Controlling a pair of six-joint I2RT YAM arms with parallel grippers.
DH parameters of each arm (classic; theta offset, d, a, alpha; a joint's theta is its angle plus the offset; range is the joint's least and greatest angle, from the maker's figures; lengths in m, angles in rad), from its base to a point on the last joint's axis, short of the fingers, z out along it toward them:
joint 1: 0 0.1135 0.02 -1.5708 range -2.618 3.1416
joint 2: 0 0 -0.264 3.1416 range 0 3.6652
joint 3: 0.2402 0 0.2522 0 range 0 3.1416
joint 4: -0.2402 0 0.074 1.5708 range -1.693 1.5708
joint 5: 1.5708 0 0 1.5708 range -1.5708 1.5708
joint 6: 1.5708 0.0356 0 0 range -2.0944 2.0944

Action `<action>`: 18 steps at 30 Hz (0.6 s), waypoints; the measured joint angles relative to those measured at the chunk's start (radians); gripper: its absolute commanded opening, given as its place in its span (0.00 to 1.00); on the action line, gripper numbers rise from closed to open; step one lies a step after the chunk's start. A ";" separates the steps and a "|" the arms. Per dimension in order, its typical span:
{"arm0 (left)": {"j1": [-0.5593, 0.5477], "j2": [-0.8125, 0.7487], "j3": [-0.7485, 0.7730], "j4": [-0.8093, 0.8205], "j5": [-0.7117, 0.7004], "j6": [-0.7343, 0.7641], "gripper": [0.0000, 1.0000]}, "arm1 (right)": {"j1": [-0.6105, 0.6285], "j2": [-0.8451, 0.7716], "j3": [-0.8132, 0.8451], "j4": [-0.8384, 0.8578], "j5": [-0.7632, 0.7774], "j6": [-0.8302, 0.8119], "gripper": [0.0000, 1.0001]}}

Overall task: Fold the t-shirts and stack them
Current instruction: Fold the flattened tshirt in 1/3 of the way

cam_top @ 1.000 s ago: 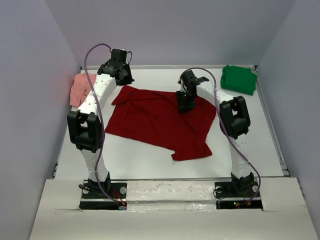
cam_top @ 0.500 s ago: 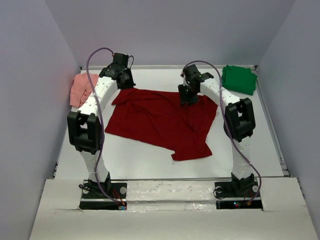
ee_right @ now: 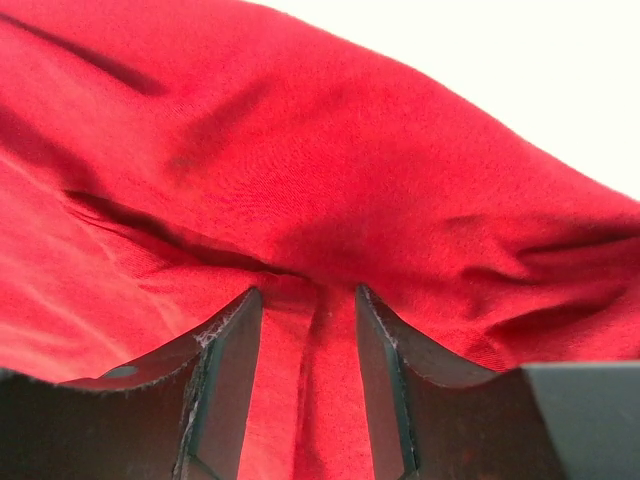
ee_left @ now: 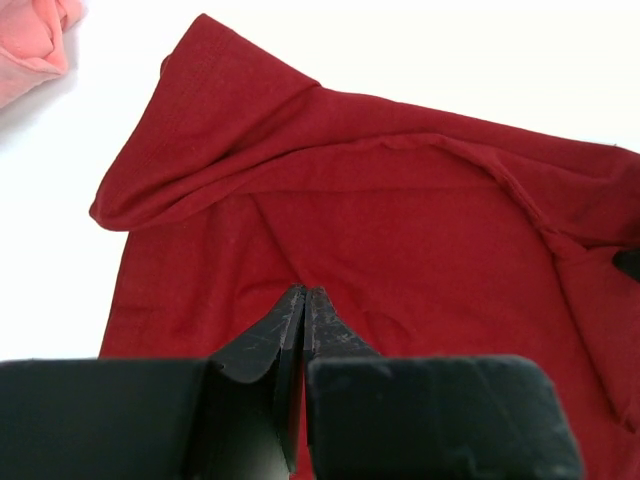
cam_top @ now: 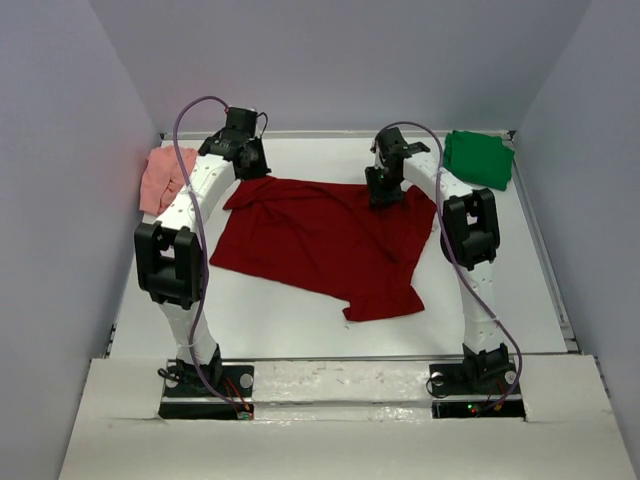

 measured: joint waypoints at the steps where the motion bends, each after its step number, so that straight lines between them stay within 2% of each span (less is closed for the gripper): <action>1: 0.000 -0.001 0.000 0.000 0.000 0.000 0.14 | -0.002 0.002 0.011 -0.001 -0.002 -0.001 0.47; 6: 0.000 -0.001 0.000 0.001 0.001 0.000 0.14 | -0.001 0.003 0.033 -0.002 -0.030 0.000 0.46; 18: -0.005 -0.001 -0.021 0.015 0.029 0.000 0.14 | 0.001 -0.012 -0.054 0.013 -0.060 0.005 0.46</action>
